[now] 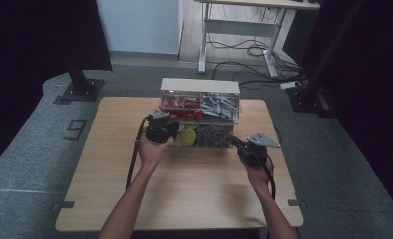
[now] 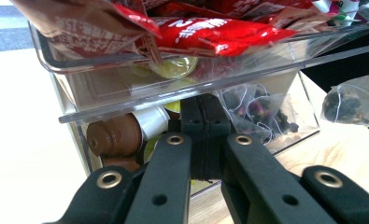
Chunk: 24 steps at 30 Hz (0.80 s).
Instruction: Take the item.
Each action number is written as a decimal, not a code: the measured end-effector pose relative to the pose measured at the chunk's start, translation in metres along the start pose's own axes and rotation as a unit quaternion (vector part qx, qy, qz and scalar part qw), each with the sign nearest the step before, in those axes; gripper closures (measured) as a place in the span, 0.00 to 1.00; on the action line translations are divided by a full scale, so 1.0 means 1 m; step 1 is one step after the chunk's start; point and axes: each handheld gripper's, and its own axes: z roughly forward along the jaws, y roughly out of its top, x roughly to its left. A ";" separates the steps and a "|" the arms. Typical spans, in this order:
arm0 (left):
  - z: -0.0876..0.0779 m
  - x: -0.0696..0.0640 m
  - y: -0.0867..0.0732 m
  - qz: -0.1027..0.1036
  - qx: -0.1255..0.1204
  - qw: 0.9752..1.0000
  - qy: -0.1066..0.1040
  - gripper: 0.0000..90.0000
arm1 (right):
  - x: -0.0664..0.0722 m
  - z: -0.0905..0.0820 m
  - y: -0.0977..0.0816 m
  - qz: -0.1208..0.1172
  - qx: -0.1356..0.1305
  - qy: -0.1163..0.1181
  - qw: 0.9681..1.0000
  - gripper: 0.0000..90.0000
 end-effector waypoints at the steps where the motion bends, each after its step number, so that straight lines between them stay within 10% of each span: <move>1: 0.000 0.000 0.000 -0.001 0.000 1.000 0.000 1.00 | -0.001 -0.001 0.000 0.000 -0.001 -0.001 1.000 0.99; 24: 0.002 -0.002 0.000 0.003 0.001 1.000 0.005 1.00 | -0.024 -0.021 0.001 0.005 -0.014 -0.028 1.000 0.99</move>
